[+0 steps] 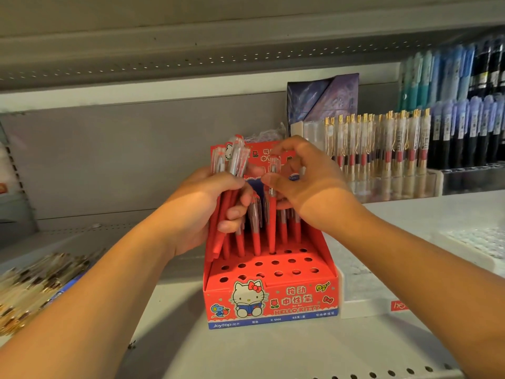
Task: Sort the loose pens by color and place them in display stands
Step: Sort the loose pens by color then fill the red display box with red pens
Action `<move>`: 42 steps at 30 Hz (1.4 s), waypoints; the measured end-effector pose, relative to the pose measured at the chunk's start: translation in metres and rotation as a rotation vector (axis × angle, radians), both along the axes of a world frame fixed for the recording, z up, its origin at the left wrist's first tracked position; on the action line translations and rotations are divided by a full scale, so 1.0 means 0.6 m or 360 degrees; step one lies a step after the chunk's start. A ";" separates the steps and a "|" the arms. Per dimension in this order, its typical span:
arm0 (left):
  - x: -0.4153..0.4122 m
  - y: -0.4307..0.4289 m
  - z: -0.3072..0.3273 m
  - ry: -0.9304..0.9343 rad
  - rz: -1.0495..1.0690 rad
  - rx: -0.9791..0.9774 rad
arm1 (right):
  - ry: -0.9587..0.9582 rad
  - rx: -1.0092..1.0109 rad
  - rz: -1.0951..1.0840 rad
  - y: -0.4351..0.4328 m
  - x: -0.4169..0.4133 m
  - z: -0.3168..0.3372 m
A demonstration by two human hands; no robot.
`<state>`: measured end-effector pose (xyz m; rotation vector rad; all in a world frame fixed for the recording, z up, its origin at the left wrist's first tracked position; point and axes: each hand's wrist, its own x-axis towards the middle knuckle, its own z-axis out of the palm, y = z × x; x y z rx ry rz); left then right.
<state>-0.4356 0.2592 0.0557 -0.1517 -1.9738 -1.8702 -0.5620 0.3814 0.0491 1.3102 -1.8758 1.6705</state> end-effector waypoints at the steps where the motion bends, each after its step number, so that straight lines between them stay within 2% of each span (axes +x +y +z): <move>1: 0.000 0.000 0.000 0.0025 -0.0014 0.0004 | 0.0013 -0.0009 -0.0008 0.002 0.000 0.000; 7: 0.000 -0.005 0.000 0.0048 -0.0027 -0.0140 | 0.0066 0.0007 -0.0080 0.007 0.008 0.001; 10: 0.000 -0.003 0.000 0.0020 -0.0001 -0.0188 | 0.0108 0.0236 -0.0118 0.009 0.012 0.002; 13: -0.001 -0.001 -0.001 0.0083 -0.0046 -0.0065 | 0.0142 0.0540 -0.0107 0.011 0.016 0.002; 18: 0.000 0.001 0.000 0.0106 -0.0056 -0.0024 | 0.0229 0.0664 -0.0226 0.017 0.015 0.007; 20: 0.000 0.000 0.000 0.0123 -0.0044 -0.0008 | 0.0194 0.0574 -0.0240 0.016 0.011 0.009; 22: 0.001 -0.001 0.000 0.0132 -0.0035 -0.0006 | 0.0065 0.0343 -0.0164 0.012 0.010 0.012; 26: 0.002 -0.001 -0.003 0.0097 -0.0121 -0.0018 | -0.0274 -0.0099 0.0245 0.014 0.024 0.022; 33: 0.002 0.002 -0.005 0.0058 -0.0186 -0.0043 | -0.0400 -0.0191 0.0482 0.017 0.035 0.019; 38: 0.000 0.004 -0.011 0.0006 -0.0179 -0.0082 | -0.0370 -0.0169 0.0423 0.016 0.032 0.020; 42: -0.002 0.003 -0.009 0.0011 -0.0190 0.0039 | -0.0537 -0.0372 0.0513 0.021 0.028 0.029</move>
